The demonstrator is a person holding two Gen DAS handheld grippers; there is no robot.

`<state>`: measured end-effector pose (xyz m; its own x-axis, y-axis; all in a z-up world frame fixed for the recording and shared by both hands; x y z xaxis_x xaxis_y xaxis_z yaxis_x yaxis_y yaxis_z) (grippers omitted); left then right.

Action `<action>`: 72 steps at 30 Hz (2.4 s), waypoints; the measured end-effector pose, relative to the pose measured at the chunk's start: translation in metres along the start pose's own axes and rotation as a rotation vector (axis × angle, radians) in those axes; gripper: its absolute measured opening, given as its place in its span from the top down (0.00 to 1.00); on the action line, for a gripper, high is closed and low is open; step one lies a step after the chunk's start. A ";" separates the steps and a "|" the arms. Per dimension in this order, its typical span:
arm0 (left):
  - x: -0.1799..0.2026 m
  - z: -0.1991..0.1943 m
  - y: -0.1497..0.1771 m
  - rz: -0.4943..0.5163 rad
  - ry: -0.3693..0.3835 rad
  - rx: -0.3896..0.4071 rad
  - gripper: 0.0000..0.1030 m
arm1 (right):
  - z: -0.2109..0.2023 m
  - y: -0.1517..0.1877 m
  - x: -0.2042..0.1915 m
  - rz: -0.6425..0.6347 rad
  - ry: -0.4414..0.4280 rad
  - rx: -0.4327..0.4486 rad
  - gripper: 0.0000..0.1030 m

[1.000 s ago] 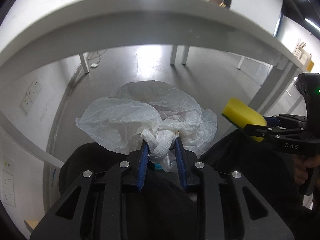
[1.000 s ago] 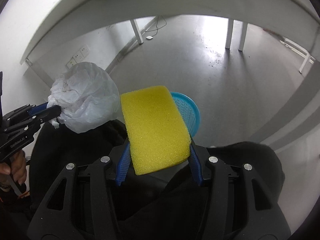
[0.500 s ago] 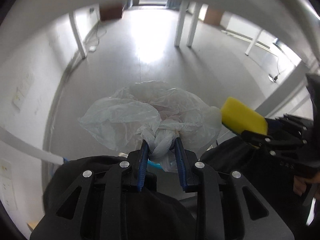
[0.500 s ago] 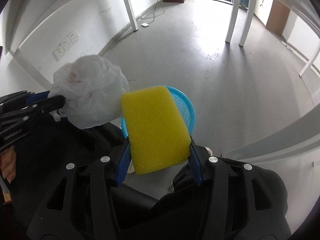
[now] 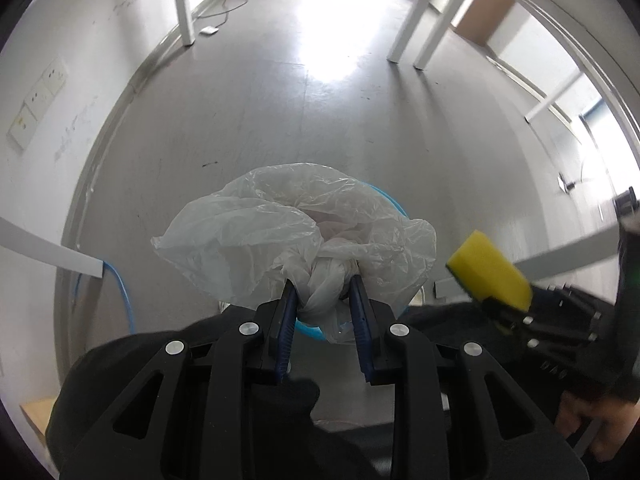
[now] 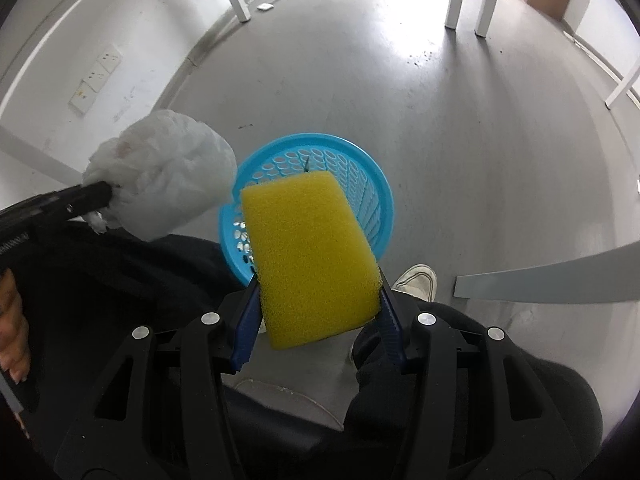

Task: Collect trash
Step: 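Carry the white bag and yellow sponge down over the blue wastebasket, then open the left gripper over the basket while the right gripper releases the sponge, then raise both grippers back toward the remaining trash on the table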

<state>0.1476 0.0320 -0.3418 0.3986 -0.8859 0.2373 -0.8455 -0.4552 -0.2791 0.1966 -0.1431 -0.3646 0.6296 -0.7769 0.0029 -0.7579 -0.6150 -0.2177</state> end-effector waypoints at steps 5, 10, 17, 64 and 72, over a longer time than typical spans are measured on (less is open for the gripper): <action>0.007 0.025 -0.014 -0.011 -0.016 -0.001 0.76 | 0.029 -0.005 -0.004 -0.022 0.008 -0.045 0.53; 0.013 0.056 -0.026 -0.017 -0.034 -0.049 0.76 | 0.052 -0.009 0.001 0.008 -0.029 -0.092 0.53; 0.005 0.092 -0.041 -0.090 -0.033 -0.152 0.76 | 0.090 -0.014 0.005 0.046 -0.054 -0.173 0.53; -0.009 -0.009 -0.008 -0.133 -0.041 0.016 0.50 | -0.017 0.014 -0.026 -0.104 -0.013 0.076 0.22; -0.004 -0.076 0.033 -0.086 -0.017 0.197 0.46 | -0.068 0.046 -0.052 -0.121 0.004 0.166 0.20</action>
<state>0.0908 0.0274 -0.2818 0.4738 -0.8436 0.2526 -0.7232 -0.5365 -0.4350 0.1176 -0.1401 -0.3079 0.7133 -0.6996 0.0428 -0.6380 -0.6734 -0.3735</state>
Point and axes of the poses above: each gripper's, at about its wrist camera, not at the fingertips, and z roughly the way its jaws point, x to its right, y to its underside, the point moved 5 cm from there along z, roughly the way its jaws point, and after that the axes turned 8 degrees about -z, right-handed, at the moved point
